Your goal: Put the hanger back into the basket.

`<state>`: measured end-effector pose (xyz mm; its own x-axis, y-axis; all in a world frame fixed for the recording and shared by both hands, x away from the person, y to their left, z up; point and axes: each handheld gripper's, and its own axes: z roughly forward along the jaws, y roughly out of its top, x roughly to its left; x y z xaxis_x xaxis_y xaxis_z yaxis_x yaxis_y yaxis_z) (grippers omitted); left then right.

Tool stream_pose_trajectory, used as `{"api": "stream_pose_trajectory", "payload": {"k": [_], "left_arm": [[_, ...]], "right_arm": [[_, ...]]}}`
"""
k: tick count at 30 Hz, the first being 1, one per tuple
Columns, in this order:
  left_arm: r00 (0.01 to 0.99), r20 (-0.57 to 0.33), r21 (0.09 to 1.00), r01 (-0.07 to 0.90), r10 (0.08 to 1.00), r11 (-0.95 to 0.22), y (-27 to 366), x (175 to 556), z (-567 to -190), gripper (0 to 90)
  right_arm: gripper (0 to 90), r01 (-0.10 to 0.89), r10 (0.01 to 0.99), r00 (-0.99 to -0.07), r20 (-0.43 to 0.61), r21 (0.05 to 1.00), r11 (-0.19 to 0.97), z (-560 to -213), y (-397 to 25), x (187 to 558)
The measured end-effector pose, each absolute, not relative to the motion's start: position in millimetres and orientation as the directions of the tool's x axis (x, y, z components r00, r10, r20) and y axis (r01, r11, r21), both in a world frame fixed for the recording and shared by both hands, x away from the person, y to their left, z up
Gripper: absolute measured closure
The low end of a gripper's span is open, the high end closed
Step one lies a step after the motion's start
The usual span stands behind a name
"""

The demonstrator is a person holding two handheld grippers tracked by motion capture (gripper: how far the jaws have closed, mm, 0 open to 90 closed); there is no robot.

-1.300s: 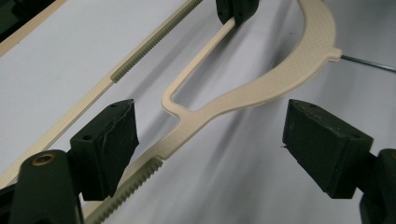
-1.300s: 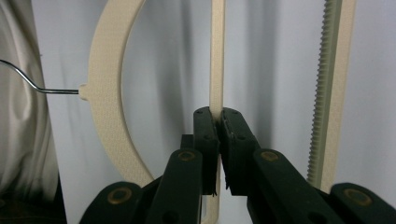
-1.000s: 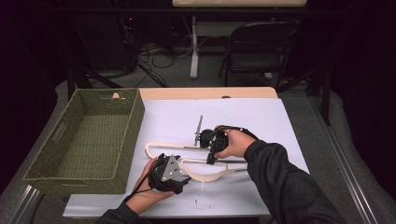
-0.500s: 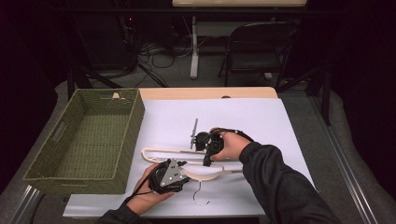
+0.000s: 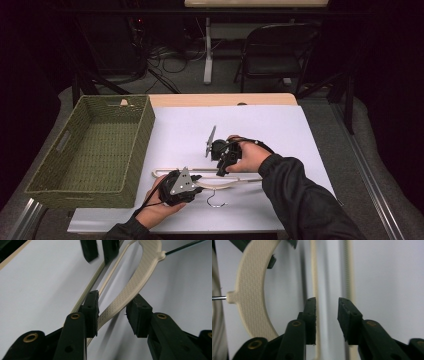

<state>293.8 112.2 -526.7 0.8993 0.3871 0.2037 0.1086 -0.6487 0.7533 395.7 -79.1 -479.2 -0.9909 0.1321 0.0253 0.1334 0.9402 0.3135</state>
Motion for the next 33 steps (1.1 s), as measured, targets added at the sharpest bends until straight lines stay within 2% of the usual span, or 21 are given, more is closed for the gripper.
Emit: {"api": "stream_pose_trajectory", "payload": {"k": [3, 8, 15, 16, 18, 24, 28, 29, 30, 31, 32, 33], "left_arm": [[0.901, 0.188, 0.750, 0.124, 0.390, -0.649, 111, 297, -522, 63.5], [0.908, 0.152, 0.743, 0.156, 0.392, -0.650, 111, 303, -515, 64.4], [0.910, 0.126, 0.728, 0.187, 0.396, -0.660, 109, 313, -505, 65.3], [0.912, 0.124, 0.717, 0.190, 0.391, -0.671, 108, 316, -502, 65.7], [0.913, 0.128, 0.714, 0.187, 0.388, -0.675, 107, 318, -500, 66.5], [0.923, 0.129, 0.714, 0.167, 0.363, -0.680, 103, 322, -488, 74.9], [0.923, 0.134, 0.722, 0.159, 0.361, -0.674, 102, 323, -480, 83.6], [0.928, 0.076, 0.728, 0.199, 0.364, -0.657, 102, 325, -477, 85.0], [0.928, 0.076, 0.728, 0.199, 0.364, -0.657, 102, 325, -477, 85.4], [0.933, 0.014, 0.740, 0.232, 0.359, -0.632, 103, 328, -476, 85.4], [0.930, 0.044, 0.734, 0.217, 0.364, -0.643, 103, 328, -475, 86.5], [0.924, 0.018, 0.731, 0.249, 0.383, -0.635, 104, 329, -476, 86.6]], "right_arm": [[59.3, 0.132, 0.165, -0.985, -0.053, 0.389, 0.912, -461, -96, 391], [51.3, 0.131, 0.209, -0.967, -0.146, 0.421, 0.898, -446, -119, 381], [54.2, 0.130, 0.236, -0.952, -0.193, 0.445, 0.886, -435, -151, 363], [58.3, 0.128, 0.231, -0.955, -0.183, 0.449, 0.884, -433, -158, 360], [59.2, 0.125, 0.240, -0.949, -0.205, 0.453, 0.883, -433, -164, 357], [58.7, 0.166, 0.309, -0.929, -0.204, 0.517, 0.840, -427, -184, 359], [58.5, 0.179, 0.340, -0.914, -0.220, 0.534, 0.826, -421, -193, 359], [58.4, 0.179, 0.355, -0.909, -0.218, 0.565, 0.805, -418, -197, 359], [58.4, 0.180, 0.357, -0.909, -0.217, 0.567, 0.804, -417, -199, 359], [58.4, 0.180, 0.357, -0.909, -0.217, 0.567, 0.804, -417, -199, 359], [58.4, 0.185, 0.367, -0.904, -0.218, 0.574, 0.798, -417, -201, 359], [58.3, 0.183, 0.365, -0.905, -0.219, 0.573, 0.799, -417, -201, 359]]}}
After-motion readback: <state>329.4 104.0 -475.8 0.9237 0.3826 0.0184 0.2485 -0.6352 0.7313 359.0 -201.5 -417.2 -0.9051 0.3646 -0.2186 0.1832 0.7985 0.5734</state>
